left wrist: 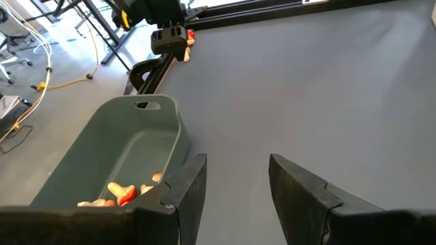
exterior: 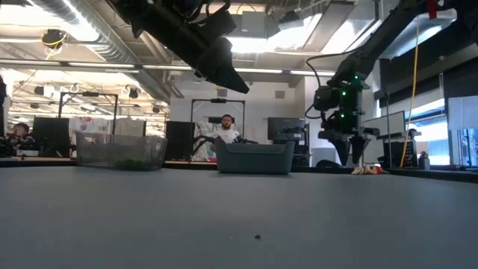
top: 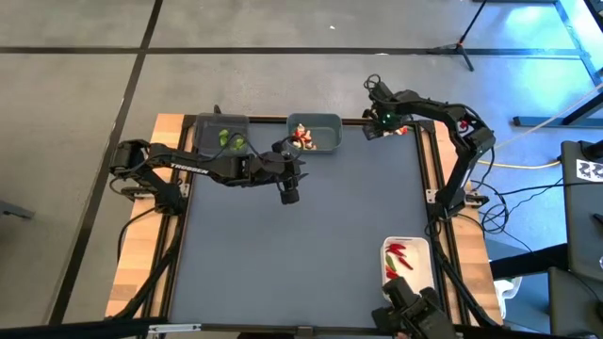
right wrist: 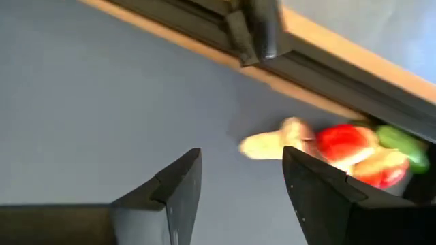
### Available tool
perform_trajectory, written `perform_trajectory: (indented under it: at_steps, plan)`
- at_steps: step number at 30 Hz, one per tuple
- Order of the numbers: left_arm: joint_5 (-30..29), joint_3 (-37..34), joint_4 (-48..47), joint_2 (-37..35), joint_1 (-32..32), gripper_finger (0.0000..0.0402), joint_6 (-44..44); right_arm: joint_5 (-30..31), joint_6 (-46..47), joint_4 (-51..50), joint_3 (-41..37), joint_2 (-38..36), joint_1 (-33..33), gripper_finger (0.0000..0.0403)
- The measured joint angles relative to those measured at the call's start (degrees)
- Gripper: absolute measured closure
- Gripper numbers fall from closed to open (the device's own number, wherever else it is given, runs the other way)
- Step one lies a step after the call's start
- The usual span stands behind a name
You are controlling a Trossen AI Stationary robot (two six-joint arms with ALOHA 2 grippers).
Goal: Sort produce into baskets
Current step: Put the brown mushroom into the blue bin
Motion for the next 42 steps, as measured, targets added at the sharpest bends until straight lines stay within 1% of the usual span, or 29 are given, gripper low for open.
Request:
perform_trajectory:
  at_steps: [5, 9, 17, 24, 27, 31, 33, 36, 42]
  plan:
    - [0.0, 0.0, 0.0, 0.0, 0.0, 0.0246, 0.0, 6.4, 0.8, 0.6, -0.5, 0.0, 0.0, 0.0199]
    - [0.0, 0.0, 0.0, 0.0, 0.0, 0.0246, 0.0, 4.8, 0.8, 1.6, -0.5, 0.1, -1.4, 0.0199]
    - [0.0, 0.0, 0.0, 0.0, 0.0, 0.0247, 0.0, 5.9, -0.2, 2.0, -0.5, 0.6, -1.3, 0.0199]
    - [0.0, 0.0, 0.0, 0.0, 0.0, 0.0247, 0.0, 6.3, -4.9, 1.7, -0.5, 0.6, -1.3, 0.0199]
    - [0.0, 0.0, 0.0, 0.0, 0.0, 0.0247, 0.0, 6.4, -9.3, 1.7, -0.5, 0.6, -1.3, 0.0199]
    - [0.0, 0.0, 0.0, 0.0, 0.0, 0.0247, 0.2, 6.9, -13.2, 0.7, -0.5, 0.6, 0.7, 0.0199]
    - [0.0, 0.0, 0.0, 0.0, 0.0, 0.0247, 0.2, 8.7, -13.5, 0.8, -0.4, 0.6, 1.4, 0.0199]
    - [0.0, 0.0, 0.0, 0.0, 0.2, 0.0247, 0.9, 9.2, -13.4, -1.3, -0.4, 0.4, 2.3, 0.0199]
    - [0.0, 0.0, 0.5, 0.0, 0.9, 0.0247, 0.8, 8.4, -11.8, -6.6, -0.5, -4.8, 5.6, 0.0199]
